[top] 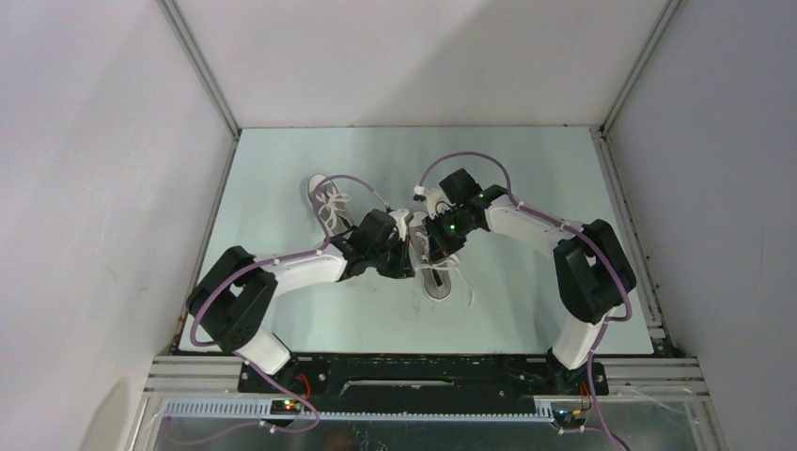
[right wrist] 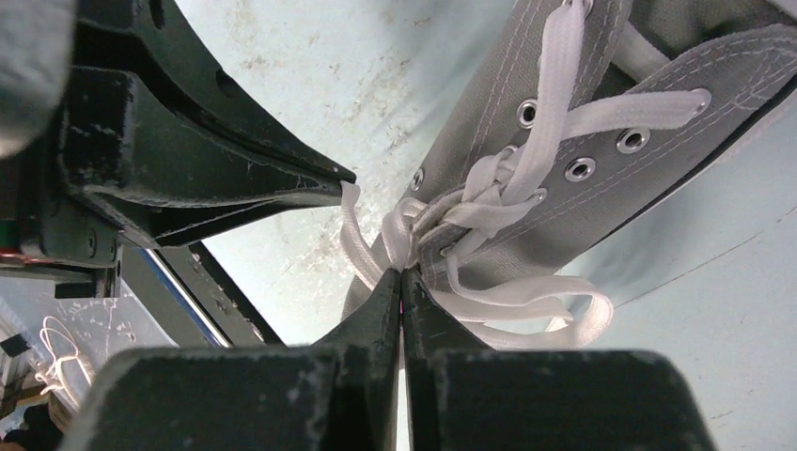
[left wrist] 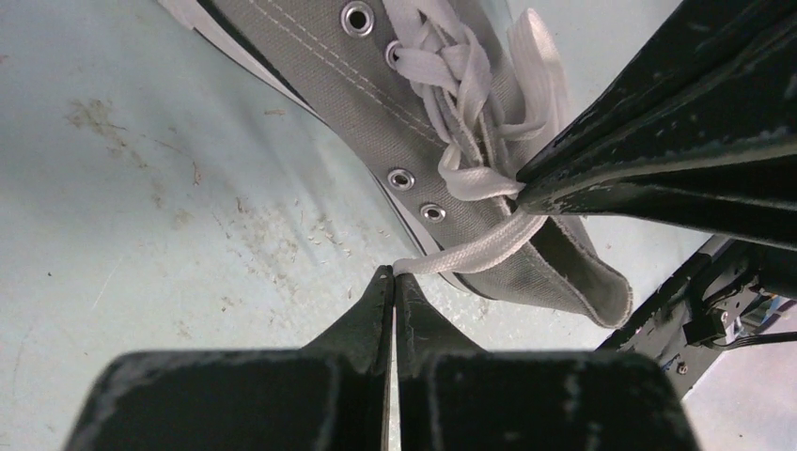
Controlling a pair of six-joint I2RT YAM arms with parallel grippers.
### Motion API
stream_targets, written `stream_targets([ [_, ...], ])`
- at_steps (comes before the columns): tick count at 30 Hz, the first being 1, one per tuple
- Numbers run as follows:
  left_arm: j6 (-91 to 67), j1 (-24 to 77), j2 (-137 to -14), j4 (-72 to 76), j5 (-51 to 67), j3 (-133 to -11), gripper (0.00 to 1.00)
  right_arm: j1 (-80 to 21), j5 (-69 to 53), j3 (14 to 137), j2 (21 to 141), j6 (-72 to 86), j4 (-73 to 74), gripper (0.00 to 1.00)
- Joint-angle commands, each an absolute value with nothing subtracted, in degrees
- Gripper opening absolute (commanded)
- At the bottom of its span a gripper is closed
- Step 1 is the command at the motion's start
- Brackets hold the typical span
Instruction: Tie the shoes
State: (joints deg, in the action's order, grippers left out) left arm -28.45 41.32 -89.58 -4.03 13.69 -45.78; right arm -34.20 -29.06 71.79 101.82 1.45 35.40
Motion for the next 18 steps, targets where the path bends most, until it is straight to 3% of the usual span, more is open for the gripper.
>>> stream_targets([
  [1,-28.69,41.13,-89.15,-2.41,14.03,-48.64,0.0,-34.5,-29.55,72.07,97.75,1.56,36.65,0.02],
  [18,-29.29,41.63,-93.55,-2.86,13.0,-52.48,0.0,-34.45,-34.41,73.62,95.54,3.7,39.79,0.0],
])
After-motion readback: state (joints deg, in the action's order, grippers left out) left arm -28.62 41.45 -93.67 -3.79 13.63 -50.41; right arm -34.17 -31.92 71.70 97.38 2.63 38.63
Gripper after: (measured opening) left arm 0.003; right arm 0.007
